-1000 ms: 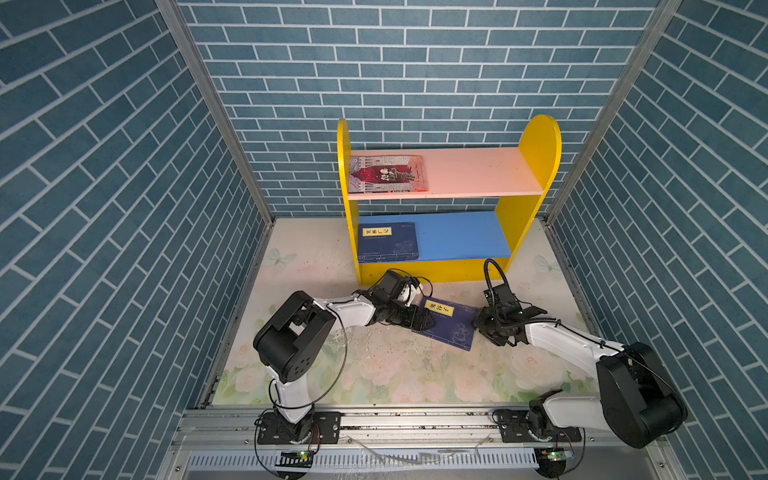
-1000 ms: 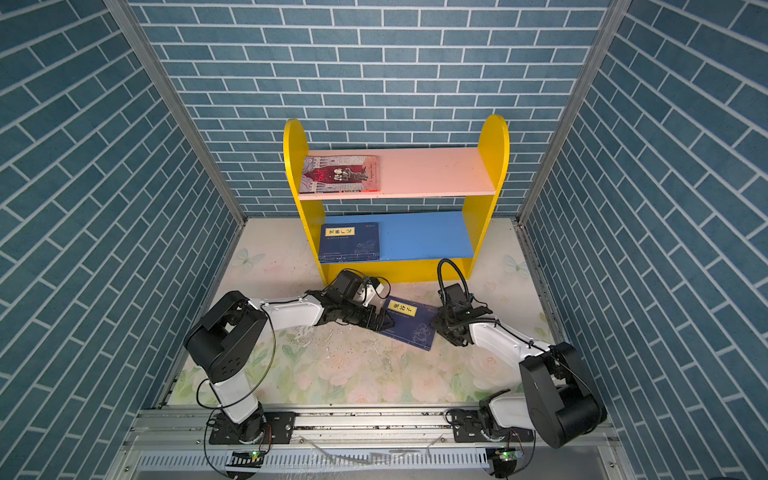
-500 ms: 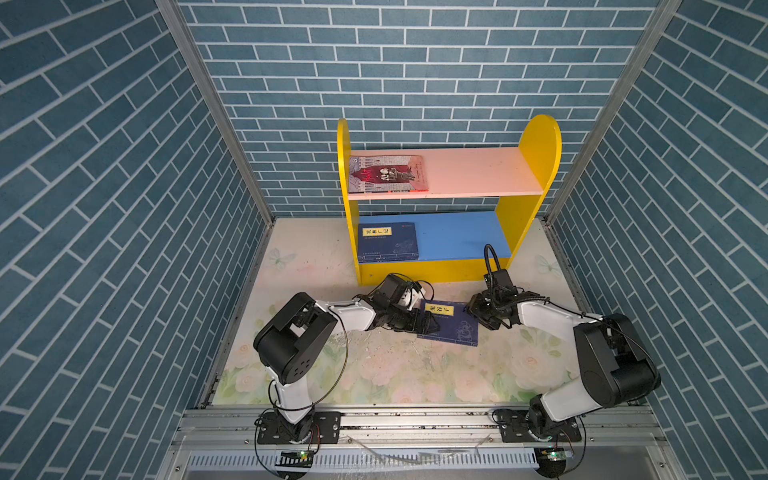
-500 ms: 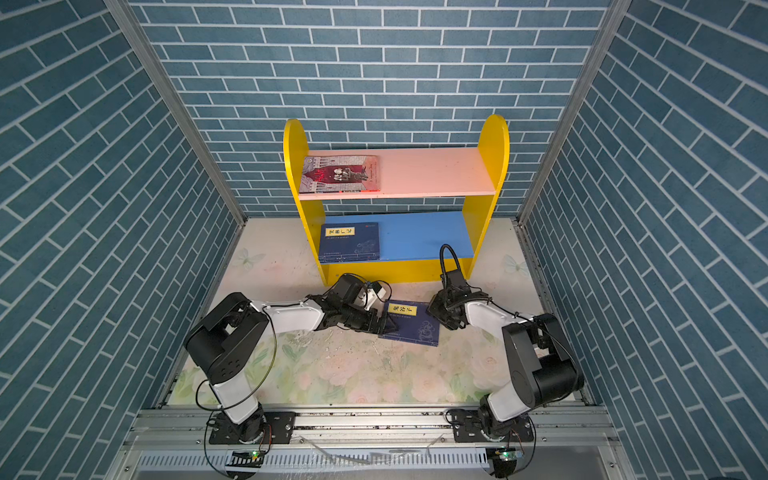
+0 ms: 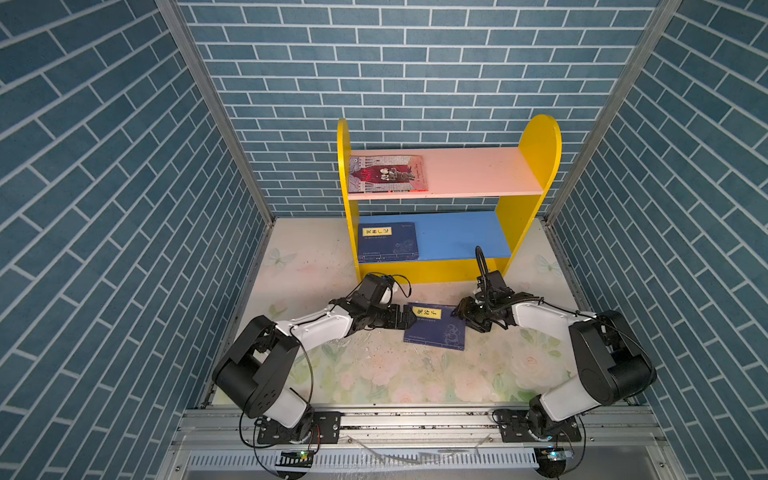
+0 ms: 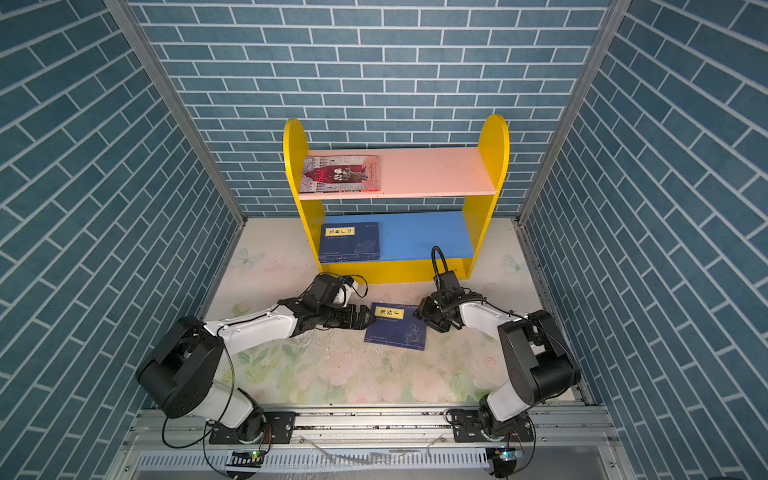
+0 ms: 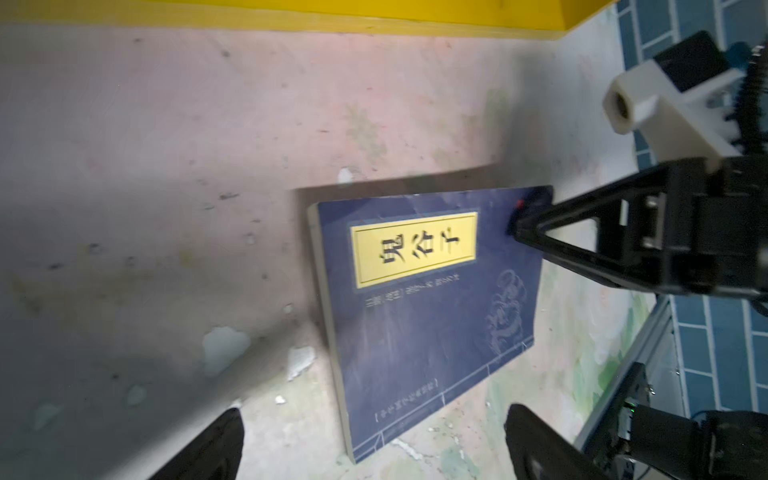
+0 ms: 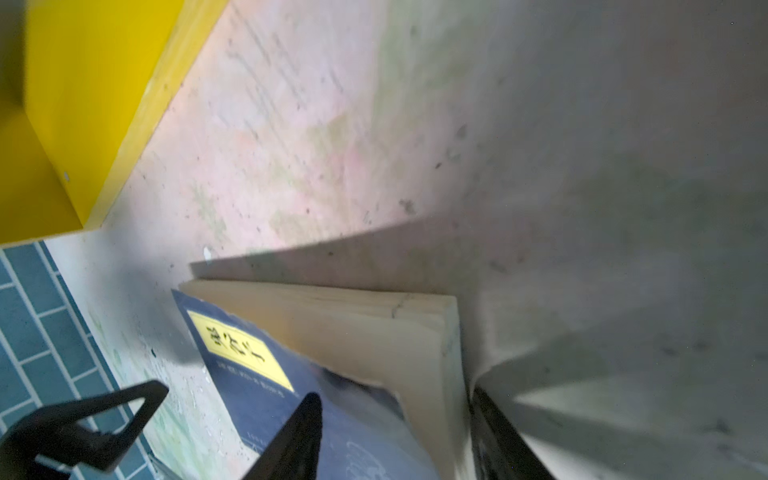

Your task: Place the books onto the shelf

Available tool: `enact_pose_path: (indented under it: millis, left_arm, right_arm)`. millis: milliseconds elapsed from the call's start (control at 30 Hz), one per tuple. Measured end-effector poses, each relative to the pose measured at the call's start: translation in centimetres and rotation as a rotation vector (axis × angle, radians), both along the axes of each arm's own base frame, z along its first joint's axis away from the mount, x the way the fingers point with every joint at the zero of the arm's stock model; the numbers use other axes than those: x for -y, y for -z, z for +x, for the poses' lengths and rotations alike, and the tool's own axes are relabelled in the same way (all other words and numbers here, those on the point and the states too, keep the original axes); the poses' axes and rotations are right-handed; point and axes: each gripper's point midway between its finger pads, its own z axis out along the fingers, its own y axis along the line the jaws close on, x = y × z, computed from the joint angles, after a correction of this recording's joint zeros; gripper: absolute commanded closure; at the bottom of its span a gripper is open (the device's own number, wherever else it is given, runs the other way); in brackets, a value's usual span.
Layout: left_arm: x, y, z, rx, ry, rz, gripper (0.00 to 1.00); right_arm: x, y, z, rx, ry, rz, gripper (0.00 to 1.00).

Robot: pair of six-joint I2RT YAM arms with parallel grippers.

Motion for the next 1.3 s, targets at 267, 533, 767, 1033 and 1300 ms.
enact_pose_path:
  millis: [267, 533, 767, 1033, 1300]
  left_arm:
    - [-0.2, 1.8, -0.5, -0.03, 0.002, 0.012, 0.0]
    - [1.0, 1.8, 0.1, -0.011, 0.03, -0.043, 0.0]
    - [2.1, 1.6, 0.5, -0.005, 0.055, -0.08, 0.0]
    - [2.0, 1.7, 0.9, 0.009, 0.042, -0.073, 0.0]
    - [1.8, 1.7, 0.8, 0.012, 0.032, -0.076, 0.01]
  right_arm:
    - [0.0, 0.0, -2.7, -0.001, -0.014, -0.007, 0.41]
    - [0.6, 0.1, -4.0, 0.009, 0.006, 0.019, 0.4]
    - [-1.1, 0.0, -3.0, 0.036, -0.021, 0.106, 0.39]
    - [-2.5, -0.1, -1.7, 0.054, -0.011, 0.192, 0.4]
    - [-3.1, -0.3, -1.4, 0.083, -0.009, 0.247, 0.41]
